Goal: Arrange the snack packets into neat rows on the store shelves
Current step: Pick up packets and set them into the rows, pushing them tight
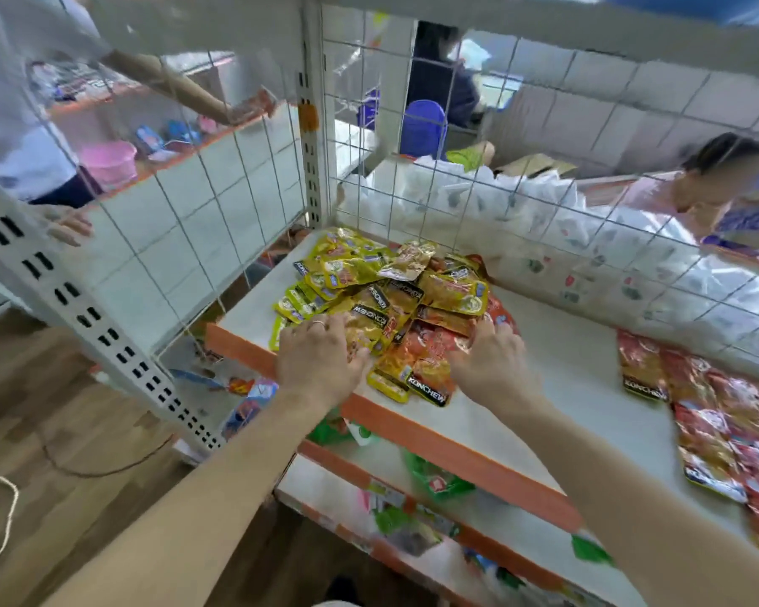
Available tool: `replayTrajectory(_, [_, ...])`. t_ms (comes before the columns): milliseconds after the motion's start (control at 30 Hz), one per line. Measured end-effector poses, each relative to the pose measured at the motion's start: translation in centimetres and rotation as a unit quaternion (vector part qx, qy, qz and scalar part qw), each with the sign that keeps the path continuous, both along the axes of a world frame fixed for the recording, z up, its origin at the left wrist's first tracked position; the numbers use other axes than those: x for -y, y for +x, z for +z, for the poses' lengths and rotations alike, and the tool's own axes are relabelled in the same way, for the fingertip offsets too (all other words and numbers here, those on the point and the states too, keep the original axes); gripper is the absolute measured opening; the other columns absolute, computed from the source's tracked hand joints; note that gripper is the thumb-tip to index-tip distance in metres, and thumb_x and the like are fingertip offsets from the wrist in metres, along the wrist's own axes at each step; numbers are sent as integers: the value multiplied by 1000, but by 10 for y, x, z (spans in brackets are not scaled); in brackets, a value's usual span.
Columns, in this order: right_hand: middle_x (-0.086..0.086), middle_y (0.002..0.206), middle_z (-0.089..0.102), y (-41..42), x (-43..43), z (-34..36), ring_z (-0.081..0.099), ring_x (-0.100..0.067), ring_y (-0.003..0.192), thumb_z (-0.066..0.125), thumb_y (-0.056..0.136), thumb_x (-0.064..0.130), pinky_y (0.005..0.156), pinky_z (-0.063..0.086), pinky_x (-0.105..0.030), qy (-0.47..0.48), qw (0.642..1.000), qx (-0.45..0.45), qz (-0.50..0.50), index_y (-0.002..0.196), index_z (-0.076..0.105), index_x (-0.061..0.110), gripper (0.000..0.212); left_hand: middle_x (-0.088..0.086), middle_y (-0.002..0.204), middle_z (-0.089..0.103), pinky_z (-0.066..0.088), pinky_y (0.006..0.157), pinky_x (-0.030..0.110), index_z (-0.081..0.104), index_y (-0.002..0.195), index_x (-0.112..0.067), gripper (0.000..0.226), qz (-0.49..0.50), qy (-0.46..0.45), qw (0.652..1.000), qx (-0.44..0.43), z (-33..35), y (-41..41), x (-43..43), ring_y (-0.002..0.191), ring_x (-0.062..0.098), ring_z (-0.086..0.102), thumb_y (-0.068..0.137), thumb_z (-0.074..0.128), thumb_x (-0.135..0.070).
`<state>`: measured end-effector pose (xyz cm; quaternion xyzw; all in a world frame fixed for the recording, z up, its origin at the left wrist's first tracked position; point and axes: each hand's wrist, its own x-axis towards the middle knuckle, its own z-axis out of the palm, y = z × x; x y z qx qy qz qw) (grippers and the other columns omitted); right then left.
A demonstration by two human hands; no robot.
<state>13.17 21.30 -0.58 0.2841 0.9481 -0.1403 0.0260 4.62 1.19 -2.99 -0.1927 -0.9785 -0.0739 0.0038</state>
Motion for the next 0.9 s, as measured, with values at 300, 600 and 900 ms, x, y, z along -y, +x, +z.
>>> replayTrajectory(300, [-5,99,66,-10,18,-9,65,-25,90,59,86,67,69,46,-31,-95,984,89,-122,91,61,15,53,11,114,60,46,91,45,50,123,-7,57,19,122,990,74,-5,-12,1,114,34,56,89,67,-50])
replayTrajectory(600, [-1,67,56,15,4,-2,48,-14,55,68,87,18,49,34,-23,-461,857,-100,-208,76,59,16,14,-6,90,54,35,75,28,52,110,-11,28,23,438,892,109,30,23,-2,80,16,53,93,70,-23])
replayTrajectory(900, [-10,88,68,120,-50,6,67,-20,78,75,85,4,82,58,-38,-501,792,-270,-223,91,62,14,18,6,94,72,57,63,36,58,103,-31,37,-19,507,802,315,44,84,-62,66,19,74,86,74,-3])
